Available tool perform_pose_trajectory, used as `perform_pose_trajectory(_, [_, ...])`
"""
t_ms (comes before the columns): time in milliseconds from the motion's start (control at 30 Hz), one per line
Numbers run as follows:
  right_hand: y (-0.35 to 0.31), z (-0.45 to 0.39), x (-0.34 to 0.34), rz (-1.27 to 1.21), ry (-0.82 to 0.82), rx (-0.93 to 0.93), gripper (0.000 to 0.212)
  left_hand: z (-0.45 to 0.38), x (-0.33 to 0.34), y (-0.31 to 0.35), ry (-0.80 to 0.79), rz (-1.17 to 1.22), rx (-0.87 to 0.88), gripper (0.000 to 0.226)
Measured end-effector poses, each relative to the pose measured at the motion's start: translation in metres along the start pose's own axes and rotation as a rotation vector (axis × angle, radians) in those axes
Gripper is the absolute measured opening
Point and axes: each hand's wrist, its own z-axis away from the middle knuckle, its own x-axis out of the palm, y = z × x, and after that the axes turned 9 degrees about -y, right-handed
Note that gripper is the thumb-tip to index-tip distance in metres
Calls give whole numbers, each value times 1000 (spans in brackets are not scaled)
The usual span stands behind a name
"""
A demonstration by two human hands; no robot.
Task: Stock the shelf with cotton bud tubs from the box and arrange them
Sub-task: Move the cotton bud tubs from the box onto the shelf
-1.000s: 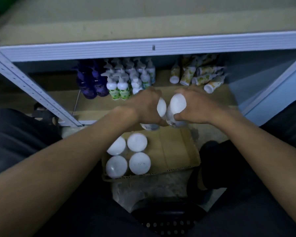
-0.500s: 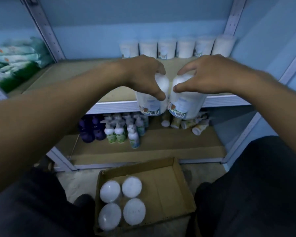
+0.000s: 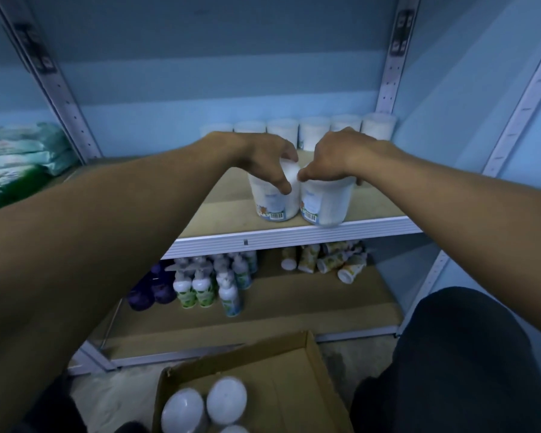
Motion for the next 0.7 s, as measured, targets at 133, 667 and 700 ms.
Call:
perform_pose_trajectory(133, [-1, -4, -1, -29, -2, 21, 58, -8, -1, -4, -43, 26, -9, 68])
perform_pose_trajectory(667, [12, -7, -5, 38, -145, -88, 84, -15, -6, -15, -53, 14, -95, 92])
perform_pose_trajectory(700, [13, -4, -1, 82, -126, -116, 84, -15, -5, -16, -55, 17, -98, 91])
